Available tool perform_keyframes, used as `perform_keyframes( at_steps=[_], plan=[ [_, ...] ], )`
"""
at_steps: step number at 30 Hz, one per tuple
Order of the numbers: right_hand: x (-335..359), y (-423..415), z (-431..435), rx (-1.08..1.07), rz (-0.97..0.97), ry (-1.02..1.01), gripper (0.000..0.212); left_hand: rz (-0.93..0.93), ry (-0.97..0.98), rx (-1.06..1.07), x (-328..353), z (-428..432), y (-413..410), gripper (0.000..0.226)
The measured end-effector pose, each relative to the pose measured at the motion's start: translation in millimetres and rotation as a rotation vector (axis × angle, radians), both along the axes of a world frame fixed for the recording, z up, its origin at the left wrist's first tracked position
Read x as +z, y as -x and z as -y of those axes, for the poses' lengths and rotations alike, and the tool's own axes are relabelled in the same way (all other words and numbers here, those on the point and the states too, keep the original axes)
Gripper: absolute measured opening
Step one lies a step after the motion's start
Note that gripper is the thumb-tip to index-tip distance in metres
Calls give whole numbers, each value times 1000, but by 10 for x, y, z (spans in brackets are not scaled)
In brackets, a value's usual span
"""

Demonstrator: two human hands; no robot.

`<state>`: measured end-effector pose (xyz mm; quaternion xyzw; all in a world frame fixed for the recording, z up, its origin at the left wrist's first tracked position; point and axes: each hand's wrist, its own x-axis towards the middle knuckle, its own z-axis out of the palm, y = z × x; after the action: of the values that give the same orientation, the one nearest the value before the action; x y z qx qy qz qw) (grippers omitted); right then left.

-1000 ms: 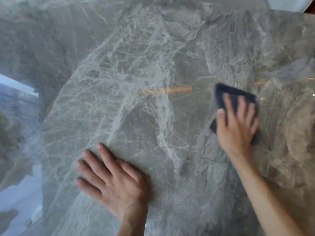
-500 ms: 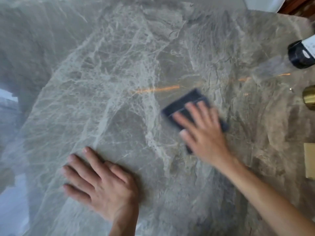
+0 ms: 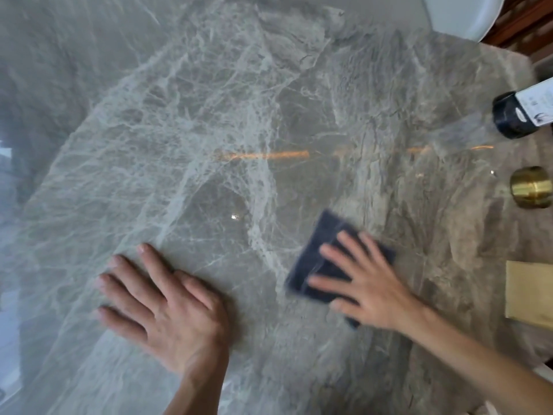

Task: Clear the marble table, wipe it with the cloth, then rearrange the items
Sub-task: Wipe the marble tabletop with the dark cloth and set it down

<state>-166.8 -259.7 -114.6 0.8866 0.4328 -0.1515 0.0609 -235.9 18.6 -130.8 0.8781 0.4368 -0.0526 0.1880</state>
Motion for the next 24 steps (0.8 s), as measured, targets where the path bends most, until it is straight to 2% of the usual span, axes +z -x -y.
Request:
perform_keyframes(
  at_steps=[3,5,7,9,12,15,17,19,20,22,24],
  plan=[
    [-52,-615,284,-453,97,4,51,-14,3,3,7,1,-28,63],
    [-77,-1169,88,-811,163,-57,52,-21,-4,4,5,-8,-30,64],
    [-86,-1602,-393,-961,169,-117,51,-22,-25,-3,-6,-18,-13,65],
    [-121,-1648,-955,-801,148,-132,50,-10,-41,-4,-15,-10,6,66],
    [-86,-987,-1428,-302,115,-181,51,-1,-56,16,-16,-4,-3,65],
    [5,-311,-900,167,-39,-162,49,11,-69,26,-17,1,-16,63],
    [9,-386,-275,315,-44,-129,49,19,-71,39,-17,2,-29,62],
    [-40,-779,207,260,14,-74,49,35,-71,46,-15,2,-41,61],
    [-80,-1048,339,158,45,-40,50,44,-69,52,-14,2,-48,60],
    [-119,-1628,308,-178,130,-38,51,57,-71,62,-7,11,-67,60],
    [-127,-2111,-89,-533,163,-135,52,64,-83,62,-4,22,-81,60]
  ],
)
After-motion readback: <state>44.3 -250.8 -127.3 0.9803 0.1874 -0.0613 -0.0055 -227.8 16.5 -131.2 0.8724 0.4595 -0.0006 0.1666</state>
